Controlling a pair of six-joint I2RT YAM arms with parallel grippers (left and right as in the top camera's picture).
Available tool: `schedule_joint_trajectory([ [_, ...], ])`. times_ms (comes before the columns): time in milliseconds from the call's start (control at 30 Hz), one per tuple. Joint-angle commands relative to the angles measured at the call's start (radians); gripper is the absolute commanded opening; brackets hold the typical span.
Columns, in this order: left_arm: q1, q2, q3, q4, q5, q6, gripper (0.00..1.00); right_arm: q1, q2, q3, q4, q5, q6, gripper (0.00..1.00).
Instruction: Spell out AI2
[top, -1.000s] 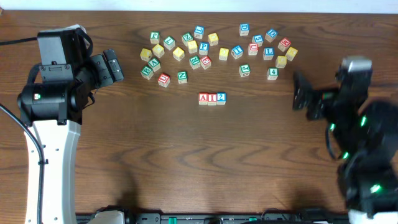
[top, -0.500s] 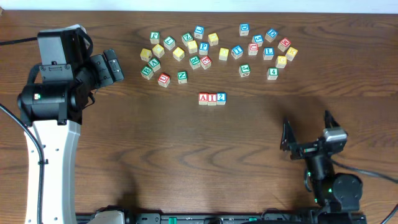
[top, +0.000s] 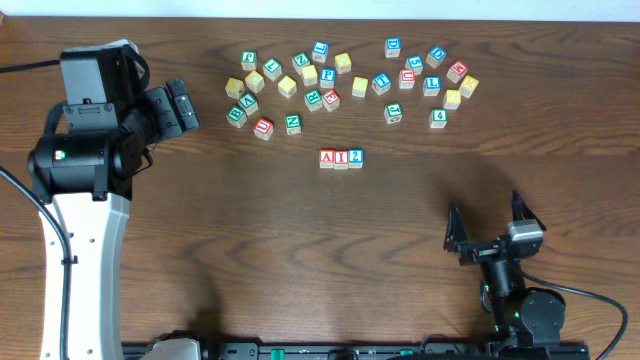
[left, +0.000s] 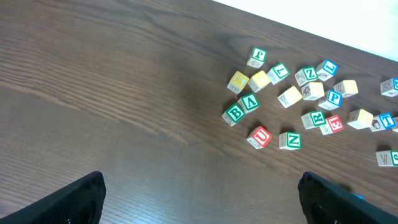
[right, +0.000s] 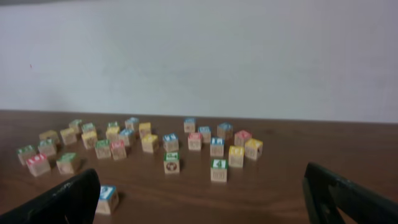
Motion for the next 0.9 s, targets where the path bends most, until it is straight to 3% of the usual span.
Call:
schedule_joint_trajectory([
  [0,0.004,0.001,0.017,-0.001,-0.010,0.009,0.98,-0.010,-0.011,-0.005,-0.033,0.013,-0.008,0.99],
  [133,0.004,0.001,0.017,-0.001,-0.010,0.009,0.98,-0.005,-0.011,-0.005,-0.142,0.010,0.013,0.99],
  [867,0.004,0.001,0.017,-0.001,-0.010,0.009,0.97,-0.004,-0.010,-0.005,-0.141,0.011,0.014,0.99],
])
